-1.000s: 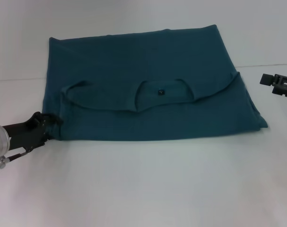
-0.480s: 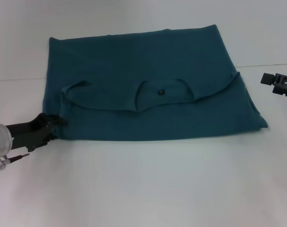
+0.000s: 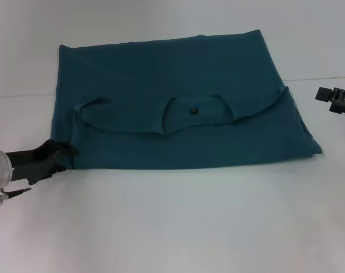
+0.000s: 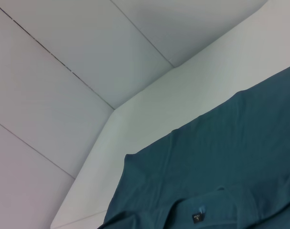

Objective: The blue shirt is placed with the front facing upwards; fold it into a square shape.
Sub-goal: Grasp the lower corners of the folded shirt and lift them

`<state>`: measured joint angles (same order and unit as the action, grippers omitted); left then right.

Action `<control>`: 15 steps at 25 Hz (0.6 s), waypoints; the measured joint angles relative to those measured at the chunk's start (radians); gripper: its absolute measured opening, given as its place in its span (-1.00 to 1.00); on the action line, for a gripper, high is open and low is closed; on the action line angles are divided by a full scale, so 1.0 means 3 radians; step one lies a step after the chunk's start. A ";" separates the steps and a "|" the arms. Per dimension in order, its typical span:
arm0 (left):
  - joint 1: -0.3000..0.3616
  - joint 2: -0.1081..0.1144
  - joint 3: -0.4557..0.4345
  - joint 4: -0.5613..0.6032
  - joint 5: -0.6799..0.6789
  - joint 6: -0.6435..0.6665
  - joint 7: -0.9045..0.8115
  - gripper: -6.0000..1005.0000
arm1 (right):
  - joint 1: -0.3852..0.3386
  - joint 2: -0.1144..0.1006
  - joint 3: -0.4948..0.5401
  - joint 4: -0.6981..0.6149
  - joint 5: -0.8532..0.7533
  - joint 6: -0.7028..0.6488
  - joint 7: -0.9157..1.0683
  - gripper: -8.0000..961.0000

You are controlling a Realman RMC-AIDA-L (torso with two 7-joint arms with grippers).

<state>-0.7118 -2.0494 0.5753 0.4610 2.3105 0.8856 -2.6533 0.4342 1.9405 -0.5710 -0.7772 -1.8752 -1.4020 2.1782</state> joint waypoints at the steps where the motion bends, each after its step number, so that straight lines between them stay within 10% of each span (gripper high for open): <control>1: -0.0007 0.0000 0.0001 0.0000 0.0018 -0.0016 0.0000 0.04 | 0.0000 0.0000 0.0000 0.0008 0.0000 0.0000 0.0000 0.72; 15: -0.0093 0.0006 0.0014 0.0012 0.0066 0.0009 -0.0063 -0.07 | -0.0002 -0.0002 0.0021 0.0034 0.0008 0.0000 -0.0009 0.70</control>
<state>-0.7397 -2.0478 0.5795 0.4646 2.3303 0.8882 -2.6722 0.4337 1.9397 -0.5647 -0.7670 -1.8728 -1.4021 2.1755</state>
